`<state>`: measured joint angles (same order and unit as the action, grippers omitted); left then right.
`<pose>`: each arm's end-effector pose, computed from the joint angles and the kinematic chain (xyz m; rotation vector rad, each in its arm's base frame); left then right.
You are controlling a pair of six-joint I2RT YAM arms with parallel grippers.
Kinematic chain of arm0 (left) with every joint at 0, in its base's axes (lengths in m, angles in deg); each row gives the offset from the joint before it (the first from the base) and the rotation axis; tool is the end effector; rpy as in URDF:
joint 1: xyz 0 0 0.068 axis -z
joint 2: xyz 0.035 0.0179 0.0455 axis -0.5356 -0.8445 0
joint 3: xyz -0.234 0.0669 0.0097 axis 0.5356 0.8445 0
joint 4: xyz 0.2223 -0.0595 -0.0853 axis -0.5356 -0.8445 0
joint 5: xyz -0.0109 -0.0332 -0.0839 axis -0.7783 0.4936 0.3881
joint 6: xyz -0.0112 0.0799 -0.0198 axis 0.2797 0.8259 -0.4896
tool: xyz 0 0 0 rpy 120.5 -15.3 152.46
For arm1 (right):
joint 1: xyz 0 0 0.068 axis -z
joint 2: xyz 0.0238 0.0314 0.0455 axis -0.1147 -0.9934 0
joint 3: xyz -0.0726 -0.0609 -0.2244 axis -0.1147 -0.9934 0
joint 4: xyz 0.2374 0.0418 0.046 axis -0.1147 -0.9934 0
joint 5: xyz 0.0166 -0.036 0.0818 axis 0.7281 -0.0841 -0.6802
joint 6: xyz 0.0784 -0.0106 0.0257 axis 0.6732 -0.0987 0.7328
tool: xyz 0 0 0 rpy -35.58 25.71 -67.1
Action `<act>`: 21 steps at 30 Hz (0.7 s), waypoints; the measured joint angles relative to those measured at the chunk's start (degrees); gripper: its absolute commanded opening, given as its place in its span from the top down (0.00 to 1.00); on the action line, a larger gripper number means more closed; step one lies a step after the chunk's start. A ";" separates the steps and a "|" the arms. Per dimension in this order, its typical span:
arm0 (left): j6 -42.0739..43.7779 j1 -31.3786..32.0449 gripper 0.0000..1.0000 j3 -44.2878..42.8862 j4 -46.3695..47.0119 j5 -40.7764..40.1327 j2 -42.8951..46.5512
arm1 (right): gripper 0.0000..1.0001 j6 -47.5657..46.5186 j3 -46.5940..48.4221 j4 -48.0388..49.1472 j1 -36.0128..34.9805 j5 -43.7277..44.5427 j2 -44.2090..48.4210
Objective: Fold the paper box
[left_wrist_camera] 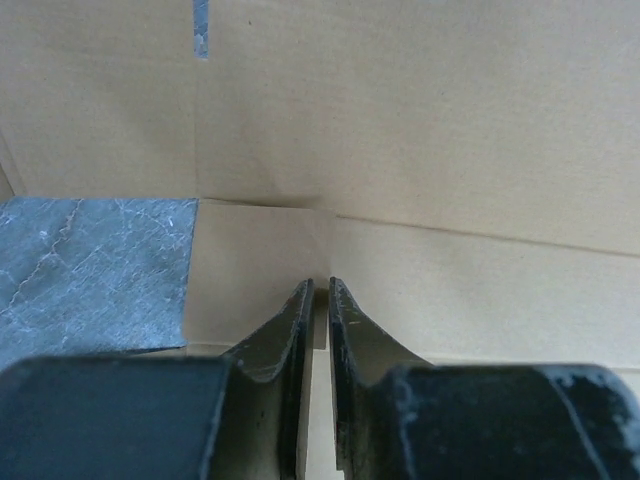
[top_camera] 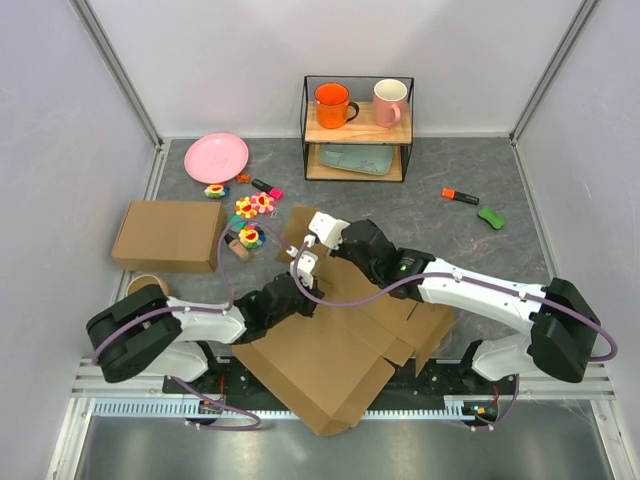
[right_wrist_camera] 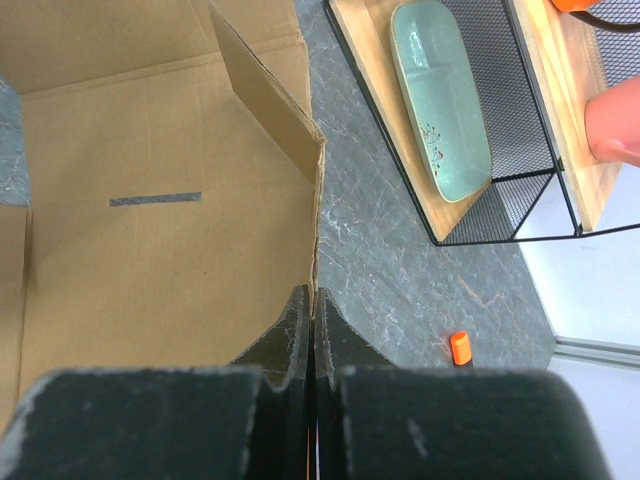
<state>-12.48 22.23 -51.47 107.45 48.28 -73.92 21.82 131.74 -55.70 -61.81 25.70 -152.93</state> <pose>0.1626 -0.2080 0.1098 0.5023 2.0524 -0.6422 0.2144 0.2510 0.2335 -1.1573 1.6750 -0.2133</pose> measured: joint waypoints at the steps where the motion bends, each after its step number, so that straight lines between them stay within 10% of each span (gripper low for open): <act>1: 0.26 0.87 0.82 0.31 1.33 -1.44 -1.14 | 1.00 0.00 0.00 -0.04 -0.22 0.11 0.04; 7: 3.10 6.08 0.73 0.22 6.56 -8.90 -7.39 | 1.00 0.00 0.00 -0.24 -0.94 0.50 0.66; 11: 4.72 7.89 0.48 0.22 6.43 -12.44 -6.56 | 1.00 0.00 0.00 -0.33 -1.31 1.05 0.68; 21: 9.88 7.98 0.25 -8.09 -14.53 -19.89 18.21 | 1.00 0.96 0.39 -0.98 -1.16 2.40 2.03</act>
<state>-2.60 30.20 -59.56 92.91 28.39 -55.71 22.79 132.14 -56.69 -62.97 28.11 -150.90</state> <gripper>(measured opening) 0.732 0.012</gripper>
